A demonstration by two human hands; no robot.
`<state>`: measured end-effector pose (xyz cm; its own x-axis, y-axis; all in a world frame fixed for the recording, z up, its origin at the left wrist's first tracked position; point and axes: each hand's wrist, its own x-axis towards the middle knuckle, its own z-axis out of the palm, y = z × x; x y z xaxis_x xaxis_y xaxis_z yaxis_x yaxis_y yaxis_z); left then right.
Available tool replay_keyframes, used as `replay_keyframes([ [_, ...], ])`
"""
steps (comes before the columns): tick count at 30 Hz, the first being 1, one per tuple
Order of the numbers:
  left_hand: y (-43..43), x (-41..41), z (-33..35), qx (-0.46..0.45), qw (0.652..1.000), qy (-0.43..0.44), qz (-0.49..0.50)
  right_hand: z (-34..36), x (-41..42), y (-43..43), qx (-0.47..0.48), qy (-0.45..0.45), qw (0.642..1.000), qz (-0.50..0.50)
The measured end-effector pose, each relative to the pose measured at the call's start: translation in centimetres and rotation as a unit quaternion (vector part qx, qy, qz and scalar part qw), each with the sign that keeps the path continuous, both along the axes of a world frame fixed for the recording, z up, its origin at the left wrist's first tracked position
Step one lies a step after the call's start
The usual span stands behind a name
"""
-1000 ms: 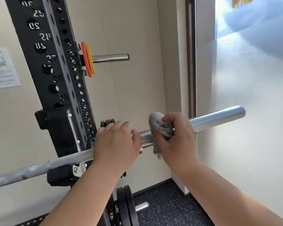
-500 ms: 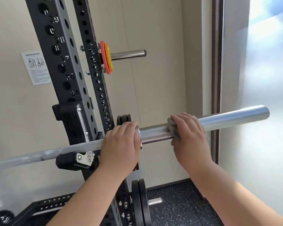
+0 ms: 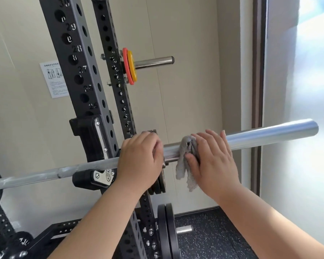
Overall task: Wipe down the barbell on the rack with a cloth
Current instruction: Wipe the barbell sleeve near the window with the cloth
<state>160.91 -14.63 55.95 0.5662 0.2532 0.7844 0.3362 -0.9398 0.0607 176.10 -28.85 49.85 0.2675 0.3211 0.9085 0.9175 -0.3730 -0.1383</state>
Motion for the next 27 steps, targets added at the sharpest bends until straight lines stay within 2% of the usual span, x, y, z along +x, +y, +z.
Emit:
replay_keyframes([
  [2,0.3,1.1,1.6,-0.027,0.999,0.026,0.022,0.2,-1.4,1.4,0.024,0.023,0.999,-0.016],
  [6,0.4,2.6,2.0,-0.120,0.987,0.099,0.032,0.0,-3.6,3.0,-0.033,-0.050,0.996,0.067],
  [10,0.1,2.2,1.1,-0.076,0.992,0.094,0.039,0.6,-1.7,1.2,-0.092,-0.085,0.990,0.069],
  [13,0.1,2.3,0.9,-0.053,0.993,0.091,0.044,0.7,-0.1,0.1,-0.053,-0.029,0.998,0.020],
  [16,0.0,2.3,0.4,-0.031,0.996,0.078,0.035,1.3,1.2,-1.3,0.024,0.087,0.995,-0.043],
  [18,-0.1,2.2,0.1,-0.016,0.997,0.064,0.028,1.6,0.2,-1.1,0.028,0.109,0.992,-0.053],
  [23,0.1,2.4,-0.6,-0.004,0.999,0.040,0.028,0.6,-1.1,0.7,-0.044,-0.055,0.997,0.020],
  [25,0.4,2.4,-0.8,0.000,0.999,0.037,0.024,0.9,0.8,0.1,-0.029,-0.069,0.997,0.002],
  [27,0.4,2.3,-0.8,-0.001,0.999,0.034,0.028,1.0,3.0,-1.3,0.002,-0.026,0.998,-0.048],
])
